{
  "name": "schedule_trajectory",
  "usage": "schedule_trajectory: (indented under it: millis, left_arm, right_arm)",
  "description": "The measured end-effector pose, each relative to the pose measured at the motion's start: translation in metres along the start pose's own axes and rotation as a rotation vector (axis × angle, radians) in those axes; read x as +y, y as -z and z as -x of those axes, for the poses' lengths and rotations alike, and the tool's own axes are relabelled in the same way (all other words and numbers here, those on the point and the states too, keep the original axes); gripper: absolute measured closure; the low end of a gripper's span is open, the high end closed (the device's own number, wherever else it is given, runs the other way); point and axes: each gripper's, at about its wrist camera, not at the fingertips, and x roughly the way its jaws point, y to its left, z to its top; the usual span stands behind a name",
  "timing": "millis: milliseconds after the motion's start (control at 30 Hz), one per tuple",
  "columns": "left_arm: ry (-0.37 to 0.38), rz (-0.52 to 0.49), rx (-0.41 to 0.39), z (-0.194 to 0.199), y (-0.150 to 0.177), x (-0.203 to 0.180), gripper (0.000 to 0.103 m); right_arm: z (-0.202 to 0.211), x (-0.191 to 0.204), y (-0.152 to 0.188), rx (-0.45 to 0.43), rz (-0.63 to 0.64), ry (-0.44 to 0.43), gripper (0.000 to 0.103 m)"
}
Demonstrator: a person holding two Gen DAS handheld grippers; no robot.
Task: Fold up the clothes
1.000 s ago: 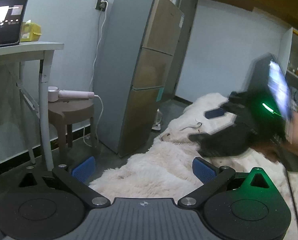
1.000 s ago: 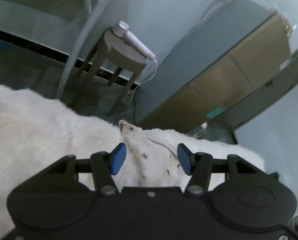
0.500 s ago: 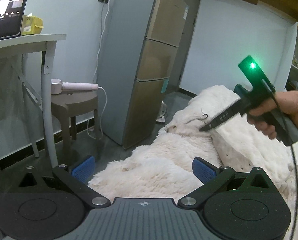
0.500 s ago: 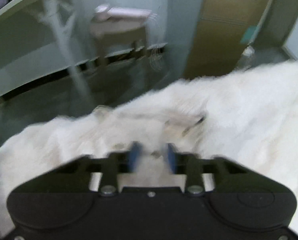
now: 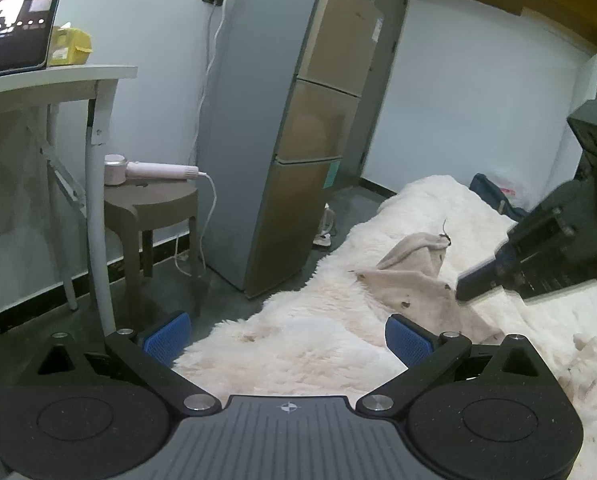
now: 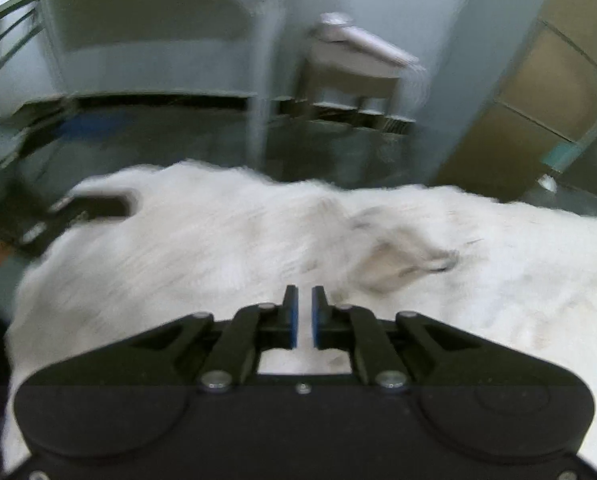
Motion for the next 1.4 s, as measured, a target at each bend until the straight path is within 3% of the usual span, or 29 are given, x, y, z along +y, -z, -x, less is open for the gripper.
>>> schedule_trajectory:
  millis: [33,133,267,367,467,567,600,633,700,767,833,967,1033,1133,1200,1400]
  left_arm:
    - [-0.006,0.003,-0.001,0.001,0.000,0.001,0.000]
    - [-0.023,0.043,-0.004,0.003,-0.001,0.009,0.000]
    - [-0.012,0.068,-0.014,0.004,-0.002,0.011,0.000]
    - [-0.029,0.061,-0.014,0.003,-0.003,0.014,0.000]
    - [-0.037,0.080,-0.012,0.001,-0.003,0.020,0.000]
    - [-0.027,0.099,-0.020,0.001,-0.004,0.023,0.000]
    - [-0.020,0.106,-0.023,0.000,-0.005,0.023,0.000]
    - [-0.015,0.113,-0.025,0.000,-0.005,0.024,0.000]
    - [-0.016,0.133,-0.032,0.001,-0.005,0.026,0.000]
    - [-0.026,0.160,-0.043,0.003,-0.006,0.029,0.000]
    - [-0.048,0.216,-0.074,0.012,-0.006,0.039,0.000]
    - [-0.070,0.355,-0.146,0.029,-0.004,0.064,0.000]
    - [-0.063,0.450,-0.180,0.037,-0.001,0.080,0.000]
    - [-0.024,0.588,-0.222,0.042,0.005,0.098,0.000]
    - [-0.033,0.590,-0.226,0.042,0.004,0.099,0.000]
    - [-0.072,0.482,-0.202,0.036,-0.006,0.089,0.000]
  right_arm:
    - [0.001,0.008,0.001,-0.003,0.030,0.007,0.093]
    - [0.001,0.023,-0.001,-0.072,0.092,0.143,0.087]
    - [-0.001,0.017,-0.025,-0.165,0.101,0.220,0.081]
    - [-0.017,0.009,-0.046,-0.134,0.110,0.210,0.075]
    - [-0.049,0.006,-0.061,-0.015,0.129,0.210,0.075]
    - [-0.075,0.008,-0.064,0.088,0.115,0.199,0.084]
    - [-0.079,0.010,-0.063,0.102,0.113,0.187,0.097]
    - [-0.078,0.012,-0.062,0.095,0.116,0.184,0.103]
    - [-0.060,0.019,-0.058,0.041,0.128,0.168,0.103]
    - [-0.036,0.024,-0.055,-0.016,0.119,0.132,0.103]
    - [0.005,0.028,-0.050,-0.109,0.121,0.026,0.103]
    - [0.097,0.027,-0.034,-0.288,0.170,-0.284,0.103]
    - [0.131,0.014,-0.031,-0.375,0.152,-0.378,0.103]
    - [0.144,-0.018,-0.039,-0.462,0.067,-0.346,0.103]
    - [0.126,-0.036,-0.048,-0.457,-0.003,-0.297,0.103]
    - [0.012,-0.047,-0.078,-0.258,-0.056,-0.145,0.101]
